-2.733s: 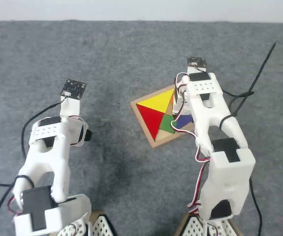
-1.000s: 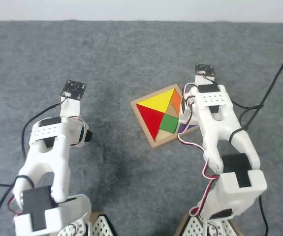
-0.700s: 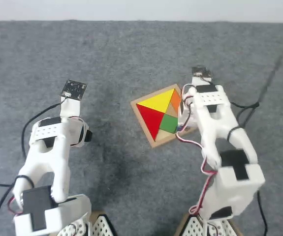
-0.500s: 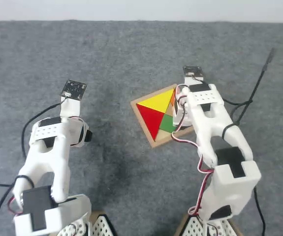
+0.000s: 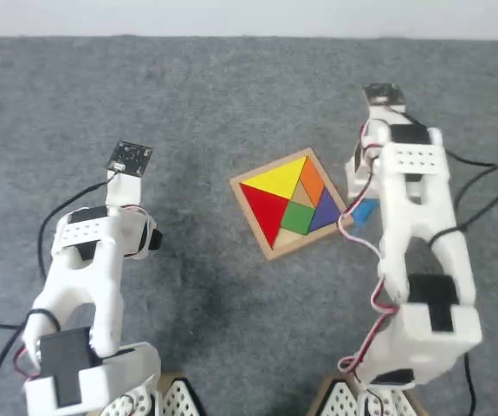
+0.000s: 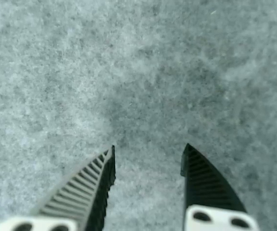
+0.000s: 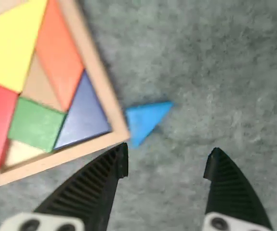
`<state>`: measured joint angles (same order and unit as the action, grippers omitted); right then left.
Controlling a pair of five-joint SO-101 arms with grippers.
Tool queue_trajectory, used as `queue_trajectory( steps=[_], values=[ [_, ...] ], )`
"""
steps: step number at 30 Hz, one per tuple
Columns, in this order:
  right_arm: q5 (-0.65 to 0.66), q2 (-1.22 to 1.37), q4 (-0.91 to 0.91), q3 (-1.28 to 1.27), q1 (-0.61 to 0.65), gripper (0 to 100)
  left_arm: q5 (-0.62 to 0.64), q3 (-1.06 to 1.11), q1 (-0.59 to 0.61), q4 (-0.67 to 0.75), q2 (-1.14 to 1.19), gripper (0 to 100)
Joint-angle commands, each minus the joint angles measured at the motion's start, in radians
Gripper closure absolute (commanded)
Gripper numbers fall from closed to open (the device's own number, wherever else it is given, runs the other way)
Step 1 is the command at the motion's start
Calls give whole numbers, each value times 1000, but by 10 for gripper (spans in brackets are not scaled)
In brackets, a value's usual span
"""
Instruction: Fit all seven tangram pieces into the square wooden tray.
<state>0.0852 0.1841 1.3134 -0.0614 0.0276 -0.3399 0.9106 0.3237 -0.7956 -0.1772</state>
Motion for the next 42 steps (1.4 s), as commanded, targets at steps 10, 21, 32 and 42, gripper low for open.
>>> queue_trajectory(
  steps=[10, 21, 32, 42],
  values=[
    [55, 252, -76, 126, -2, 742, -6, 8, -6, 49, -20, 780],
    [-11, 317, -84, 153, 94, 742, -8, 8, -8, 46, -20, 780],
    [-112, 378, -47, 160, 62, 905, -8, 8, -8, 46, -21, 780],
    [-164, 374, -25, 161, 41, 951, -8, 8, -8, 46, -21, 781]
  ],
)
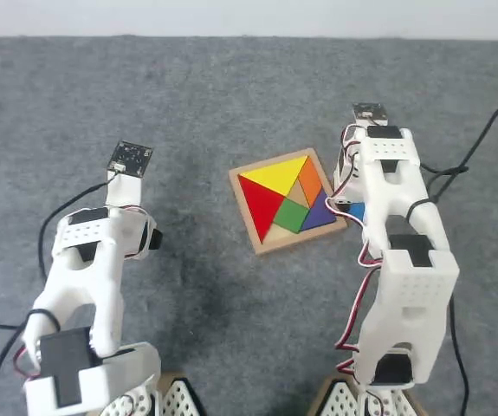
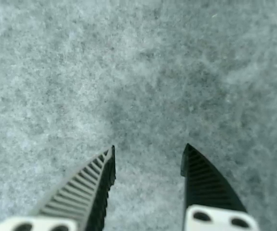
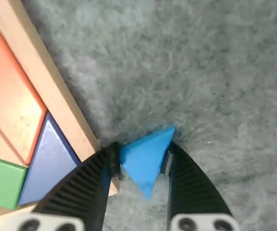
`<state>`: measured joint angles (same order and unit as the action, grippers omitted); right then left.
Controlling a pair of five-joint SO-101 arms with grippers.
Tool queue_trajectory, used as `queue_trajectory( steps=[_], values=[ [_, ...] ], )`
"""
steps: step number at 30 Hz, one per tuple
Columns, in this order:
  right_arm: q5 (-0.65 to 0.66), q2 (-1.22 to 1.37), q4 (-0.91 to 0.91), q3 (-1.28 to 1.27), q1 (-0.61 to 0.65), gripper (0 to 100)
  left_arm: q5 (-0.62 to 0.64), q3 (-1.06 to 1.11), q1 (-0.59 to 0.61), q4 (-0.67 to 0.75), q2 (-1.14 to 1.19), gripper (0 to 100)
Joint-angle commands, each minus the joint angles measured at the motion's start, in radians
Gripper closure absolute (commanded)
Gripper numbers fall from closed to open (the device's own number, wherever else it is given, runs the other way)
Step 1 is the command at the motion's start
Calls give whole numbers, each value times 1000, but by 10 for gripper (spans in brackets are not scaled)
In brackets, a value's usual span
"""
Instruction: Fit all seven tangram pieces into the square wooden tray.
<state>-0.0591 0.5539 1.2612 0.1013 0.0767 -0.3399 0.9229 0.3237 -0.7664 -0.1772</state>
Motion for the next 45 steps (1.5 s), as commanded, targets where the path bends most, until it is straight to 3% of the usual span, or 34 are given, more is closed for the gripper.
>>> queue_trajectory(
  steps=[1, 6, 12, 24, 27, 30, 33, 41, 45],
  values=[
    [-20, -7, 41, 11, -13, 954, -8, -4, -8, 17, -21, 781],
    [-23, -136, 114, 32, -30, 954, -8, -4, -8, 18, -20, 781],
    [17, -269, 183, 32, 42, 954, -8, -4, -8, 18, -17, 781],
    [738, -243, 182, 35, 415, 955, -8, -4, -8, 18, -17, 781],
    [835, -240, 170, 40, 456, 954, -9, -4, -8, 18, -17, 781],
    [845, -237, 136, 40, 467, 954, -9, -4, -8, 18, -17, 781],
    [661, -236, 130, 37, 470, 957, -9, -4, -8, 18, -17, 781],
    [-387, -236, 114, 37, 446, 943, -9, -2, -23, 18, -17, 781],
    [-801, -245, 122, 37, 463, 909, -9, -2, -23, 18, -17, 781]
  ],
)
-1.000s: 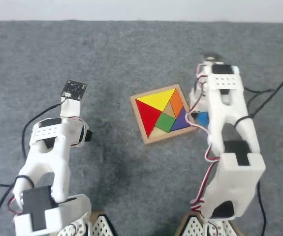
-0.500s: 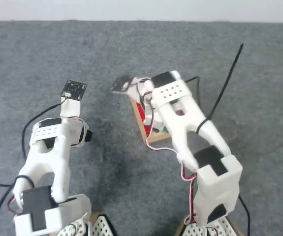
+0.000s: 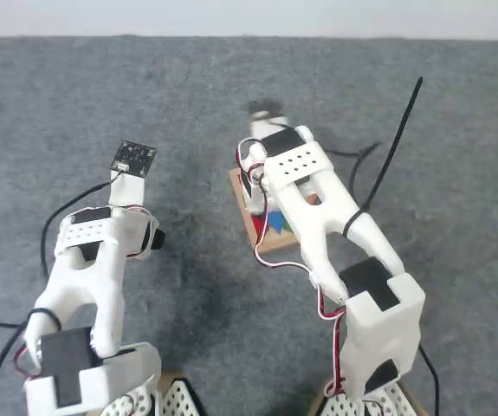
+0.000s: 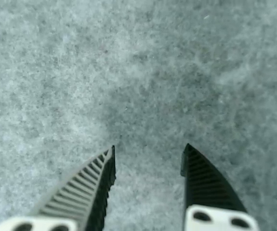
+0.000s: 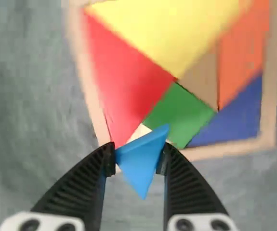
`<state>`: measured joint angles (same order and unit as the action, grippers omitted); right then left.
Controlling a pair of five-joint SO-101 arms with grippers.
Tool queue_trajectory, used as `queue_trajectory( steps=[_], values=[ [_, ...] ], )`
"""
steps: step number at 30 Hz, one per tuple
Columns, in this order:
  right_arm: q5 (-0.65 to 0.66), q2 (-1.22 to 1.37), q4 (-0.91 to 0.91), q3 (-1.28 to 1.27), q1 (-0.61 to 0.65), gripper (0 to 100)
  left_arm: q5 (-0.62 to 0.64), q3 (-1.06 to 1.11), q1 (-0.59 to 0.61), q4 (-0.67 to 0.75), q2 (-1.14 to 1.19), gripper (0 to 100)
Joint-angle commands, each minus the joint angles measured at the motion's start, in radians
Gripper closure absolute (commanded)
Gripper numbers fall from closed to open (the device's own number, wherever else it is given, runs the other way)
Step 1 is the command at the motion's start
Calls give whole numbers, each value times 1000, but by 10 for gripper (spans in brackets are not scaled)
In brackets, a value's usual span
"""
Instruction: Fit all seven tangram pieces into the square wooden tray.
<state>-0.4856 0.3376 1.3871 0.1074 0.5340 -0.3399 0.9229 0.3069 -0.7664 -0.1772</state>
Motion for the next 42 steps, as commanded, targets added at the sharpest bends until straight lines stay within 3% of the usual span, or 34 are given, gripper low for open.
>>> queue_trajectory(
  steps=[1, 10, 16, 20, 22, 25, 27, 32, 37, 42],
  values=[
    [-445, -27, -4, 29, 10, 899, -9, -2, -6, 18, -17, 781],
    [-715, -21, -4, 28, 41, 705, -9, -2, -6, 18, -17, 782],
    [-723, -30, -8, 34, 81, 638, -9, -2, -6, 18, -17, 782],
    [-698, -31, 15, 34, -18, 637, -9, -2, -6, 18, -17, 782],
    [-520, -30, 79, 71, -81, 637, -9, -2, -6, 18, -17, 782],
    [-106, -21, 216, 150, -154, 638, -9, -2, -6, 20, -17, 782],
    [29, -21, 274, 203, -191, 638, -9, -2, -6, 20, -17, 782],
    [195, -4, 274, 227, -182, 639, -9, -2, -6, 20, -17, 782],
    [265, 81, 197, 230, -125, 753, -9, -2, -6, 20, -15, 782],
    [322, 127, 188, 230, -74, 804, -9, -2, -6, 20, -15, 782]
  ],
)
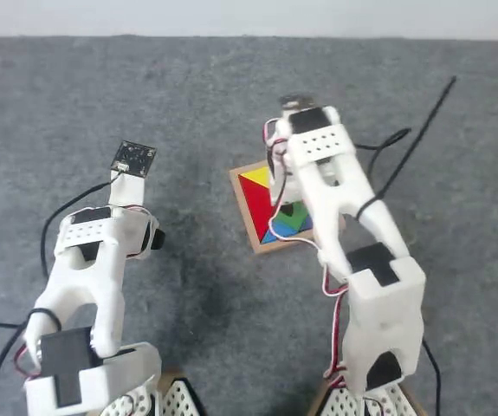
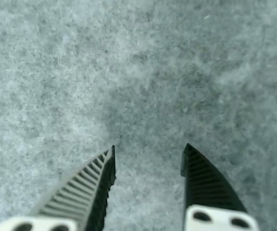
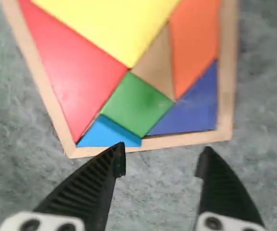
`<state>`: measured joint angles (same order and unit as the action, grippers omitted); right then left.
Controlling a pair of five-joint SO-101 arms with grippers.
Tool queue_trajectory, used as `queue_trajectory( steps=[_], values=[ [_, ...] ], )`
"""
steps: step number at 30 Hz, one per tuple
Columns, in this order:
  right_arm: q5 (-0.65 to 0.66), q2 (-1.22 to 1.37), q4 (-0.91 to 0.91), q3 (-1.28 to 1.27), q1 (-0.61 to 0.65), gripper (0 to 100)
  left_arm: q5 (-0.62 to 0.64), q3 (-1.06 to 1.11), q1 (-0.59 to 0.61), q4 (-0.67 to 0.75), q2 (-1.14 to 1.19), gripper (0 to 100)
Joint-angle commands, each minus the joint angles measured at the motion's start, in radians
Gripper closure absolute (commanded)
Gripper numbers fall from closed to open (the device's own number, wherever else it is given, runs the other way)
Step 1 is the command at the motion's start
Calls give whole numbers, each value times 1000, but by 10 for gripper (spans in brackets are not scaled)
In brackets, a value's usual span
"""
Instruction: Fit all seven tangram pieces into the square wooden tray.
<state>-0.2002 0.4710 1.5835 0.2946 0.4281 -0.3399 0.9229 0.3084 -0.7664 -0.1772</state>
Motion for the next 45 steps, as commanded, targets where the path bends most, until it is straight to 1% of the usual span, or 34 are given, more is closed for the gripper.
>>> queue_trajectory(
  steps=[1, 11, 17, 21, 24, 28, 30, 33, 37, 39, 43, 45],
  values=[
    [44, 2, -15, 43, 41, 809, -9, -2, -8, 20, -15, 782],
    [66, 128, -33, 43, 53, 819, -9, -2, -8, 20, -15, 782],
    [63, 120, -58, 44, 48, 819, -9, -2, -8, 20, -15, 782],
    [63, 21, -51, 44, 51, 820, -9, -2, -8, 20, -15, 782],
    [75, -117, -50, 41, 47, 853, -9, -2, 0, 20, -23, 782],
    [195, -295, -28, -6, 54, 902, -3, -15, 29, 12, -57, 782],
    [204, -380, -27, -68, 51, 928, -3, -12, 26, -26, -107, 782],
    [198, -510, -41, -195, 47, 940, -3, -13, 11, -127, -213, 782],
    [201, -723, -143, -422, 47, 941, 0, 12, 5, -215, -417, 783],
    [206, -839, -213, -555, 41, 941, 0, 56, 3, -236, -542, 783],
    [212, -1026, -358, -832, -38, 941, -5, 211, 3, -236, -787, 783],
    [276, -1087, -444, -959, -90, 941, -6, 295, 3, -235, -895, 783]
  ],
)
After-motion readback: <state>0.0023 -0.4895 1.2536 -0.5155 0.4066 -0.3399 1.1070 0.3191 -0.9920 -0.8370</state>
